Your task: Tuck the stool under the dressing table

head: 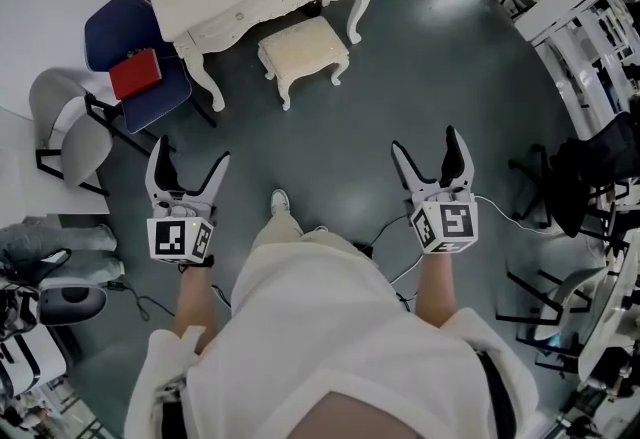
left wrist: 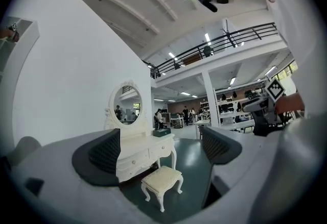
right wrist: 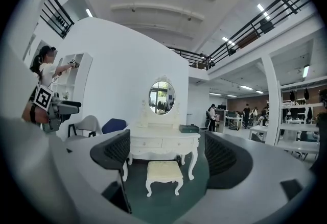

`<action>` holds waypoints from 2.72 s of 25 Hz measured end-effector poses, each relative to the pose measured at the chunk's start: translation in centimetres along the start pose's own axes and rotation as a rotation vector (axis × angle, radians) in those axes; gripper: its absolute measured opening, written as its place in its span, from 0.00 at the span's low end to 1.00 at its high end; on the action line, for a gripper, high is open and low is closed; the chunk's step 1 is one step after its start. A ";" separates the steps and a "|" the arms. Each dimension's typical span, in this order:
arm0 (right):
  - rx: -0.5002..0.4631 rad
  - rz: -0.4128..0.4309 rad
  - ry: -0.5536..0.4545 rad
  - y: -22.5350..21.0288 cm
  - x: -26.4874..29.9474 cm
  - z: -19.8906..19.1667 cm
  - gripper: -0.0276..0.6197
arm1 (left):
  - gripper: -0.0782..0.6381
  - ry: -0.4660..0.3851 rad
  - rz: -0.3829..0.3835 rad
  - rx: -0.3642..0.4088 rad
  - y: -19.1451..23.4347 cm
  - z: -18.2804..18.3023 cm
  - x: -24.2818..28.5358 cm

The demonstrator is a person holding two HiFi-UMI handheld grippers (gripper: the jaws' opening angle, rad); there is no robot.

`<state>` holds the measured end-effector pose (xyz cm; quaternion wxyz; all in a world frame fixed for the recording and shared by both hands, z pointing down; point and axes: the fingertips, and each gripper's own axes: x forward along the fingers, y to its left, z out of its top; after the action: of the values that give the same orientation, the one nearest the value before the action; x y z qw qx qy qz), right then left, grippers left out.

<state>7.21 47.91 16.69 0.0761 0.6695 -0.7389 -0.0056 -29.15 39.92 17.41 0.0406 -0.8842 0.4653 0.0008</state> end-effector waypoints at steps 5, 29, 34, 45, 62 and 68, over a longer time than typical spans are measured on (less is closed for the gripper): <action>-0.022 0.008 0.038 -0.7 4.0 -1.0 0.72 | 0.80 0.030 -0.019 -0.043 0.0 -2.8 4.5; -0.019 0.025 0.175 -7.9 35.1 -1.3 0.72 | 0.80 0.172 -0.239 -0.220 6.9 -11.8 38.8; -0.025 0.049 0.175 -10.8 38.0 -2.4 0.72 | 0.80 0.207 -0.230 -0.213 6.3 -13.0 41.6; -0.034 0.311 0.335 -12.8 47.5 -9.4 0.71 | 0.80 0.282 -0.136 -0.198 5.8 -15.1 48.8; -0.091 0.517 0.652 -14.4 54.0 -33.5 0.58 | 0.80 0.589 -0.024 -0.238 5.4 -39.3 51.1; -0.145 0.581 0.637 -11.0 57.9 -40.4 0.53 | 0.80 0.631 0.031 -0.284 3.9 -48.7 51.3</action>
<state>17.61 -6.78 61.47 0.3455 0.3950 -0.8339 0.1711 -5.06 -8.00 63.71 -0.2287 -0.8306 0.4636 -0.2072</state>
